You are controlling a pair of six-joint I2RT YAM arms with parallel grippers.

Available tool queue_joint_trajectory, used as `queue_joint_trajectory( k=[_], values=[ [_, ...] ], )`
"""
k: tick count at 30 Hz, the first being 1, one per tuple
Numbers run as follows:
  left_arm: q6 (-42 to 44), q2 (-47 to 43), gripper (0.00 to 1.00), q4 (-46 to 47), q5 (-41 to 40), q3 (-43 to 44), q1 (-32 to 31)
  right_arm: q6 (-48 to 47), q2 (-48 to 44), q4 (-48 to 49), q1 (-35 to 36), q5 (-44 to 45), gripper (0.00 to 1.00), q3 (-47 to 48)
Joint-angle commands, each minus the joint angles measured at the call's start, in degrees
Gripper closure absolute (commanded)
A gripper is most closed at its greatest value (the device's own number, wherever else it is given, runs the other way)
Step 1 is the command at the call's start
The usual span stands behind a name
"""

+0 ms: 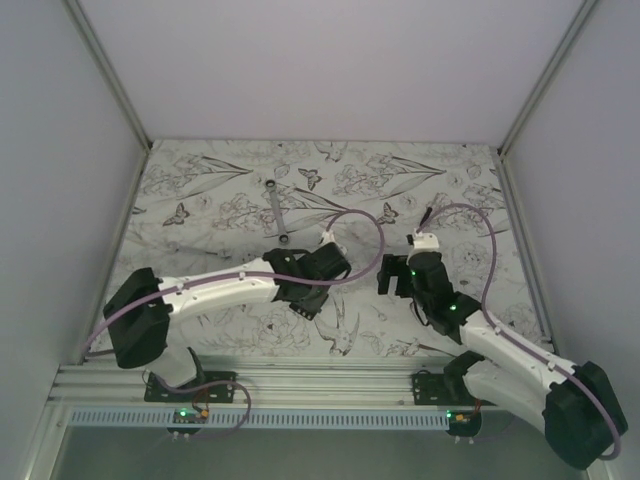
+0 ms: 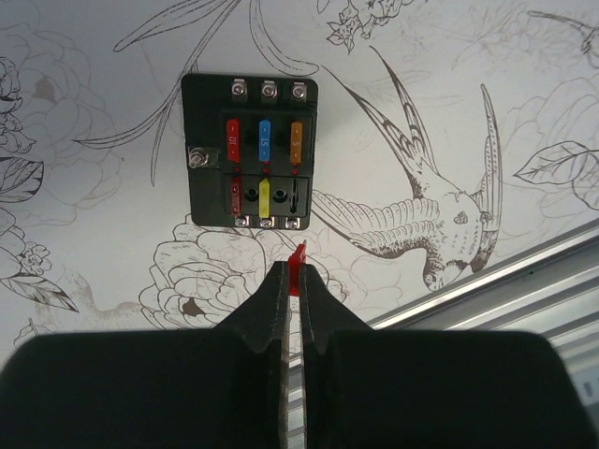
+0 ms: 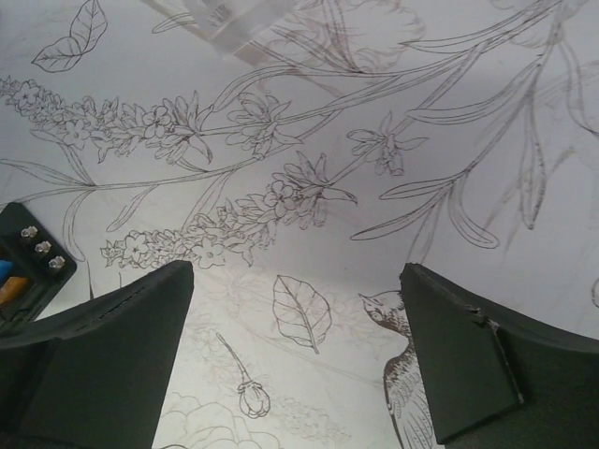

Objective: Snap on the fuse box
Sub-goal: Install the fuse at the fuse box base.

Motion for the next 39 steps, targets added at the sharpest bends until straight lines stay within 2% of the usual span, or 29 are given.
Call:
queue_joint_trajectory(
  k=[1, 16, 39],
  values=[
    [1.15, 3.38, 1.00, -4.89, -4.22, 3.19, -1.35, -0.44, -3.46, 0.90, -0.58, 4.51, 0.00, -1.13],
    [-0.09, 12.78, 1.00, -7.02, -6.96, 8.73, -2.93, 0.03, -7.11, 0.68, -0.89, 6.44, 0.00, -2.33],
    [-1.27, 16.11, 1.00, -7.90, -9.65, 9.29, -3.52, 0.08, -7.05, 0.68, -1.20, 6.29, 0.00, -2.41]
  ],
)
